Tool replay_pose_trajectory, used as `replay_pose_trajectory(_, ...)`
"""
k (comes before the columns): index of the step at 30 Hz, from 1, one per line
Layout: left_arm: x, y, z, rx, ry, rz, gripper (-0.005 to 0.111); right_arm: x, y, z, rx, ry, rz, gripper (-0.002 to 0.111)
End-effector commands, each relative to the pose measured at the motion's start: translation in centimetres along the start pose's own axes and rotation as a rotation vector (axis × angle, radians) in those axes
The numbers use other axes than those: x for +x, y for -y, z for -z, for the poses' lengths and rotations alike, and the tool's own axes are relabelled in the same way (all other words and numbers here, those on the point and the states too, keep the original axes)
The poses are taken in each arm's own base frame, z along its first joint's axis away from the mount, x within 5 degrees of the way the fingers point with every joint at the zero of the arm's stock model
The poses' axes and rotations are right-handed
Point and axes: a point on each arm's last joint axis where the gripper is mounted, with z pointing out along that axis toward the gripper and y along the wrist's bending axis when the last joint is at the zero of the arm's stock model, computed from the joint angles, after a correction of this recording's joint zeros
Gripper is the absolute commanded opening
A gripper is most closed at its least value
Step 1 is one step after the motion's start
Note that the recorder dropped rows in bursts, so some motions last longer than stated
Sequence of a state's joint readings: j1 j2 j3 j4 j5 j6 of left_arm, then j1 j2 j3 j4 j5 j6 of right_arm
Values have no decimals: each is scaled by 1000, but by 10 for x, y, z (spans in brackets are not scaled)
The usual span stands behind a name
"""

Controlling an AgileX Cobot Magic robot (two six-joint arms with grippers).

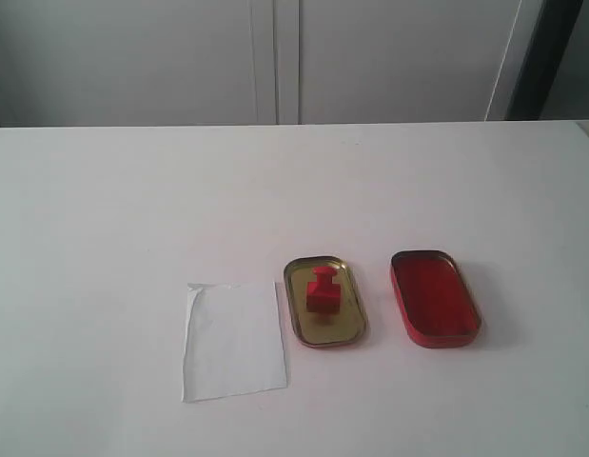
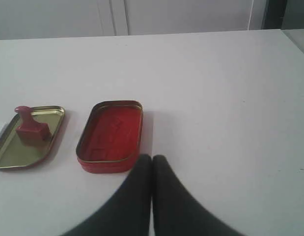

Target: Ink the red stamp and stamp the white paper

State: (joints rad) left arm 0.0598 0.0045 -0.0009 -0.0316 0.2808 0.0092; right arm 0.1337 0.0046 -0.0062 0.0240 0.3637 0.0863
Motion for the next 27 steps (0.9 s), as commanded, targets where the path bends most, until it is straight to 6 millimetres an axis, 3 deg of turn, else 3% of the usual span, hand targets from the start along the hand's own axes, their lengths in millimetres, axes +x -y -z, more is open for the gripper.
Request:
replay_pose_trajectory(1, 0, 0, 0, 4, 8, 12, 0, 1, 0, 0, -1, 12, -2, 0)
replay_pose_trajectory(14, 0, 0, 0, 4, 8, 12, 0, -2, 0, 0, -3, 37, -2, 0)
replay_pose_trajectory(27, 0, 0, 0, 4, 8, 12, 0, -30, -3, 5, -30, 353, -2, 0)
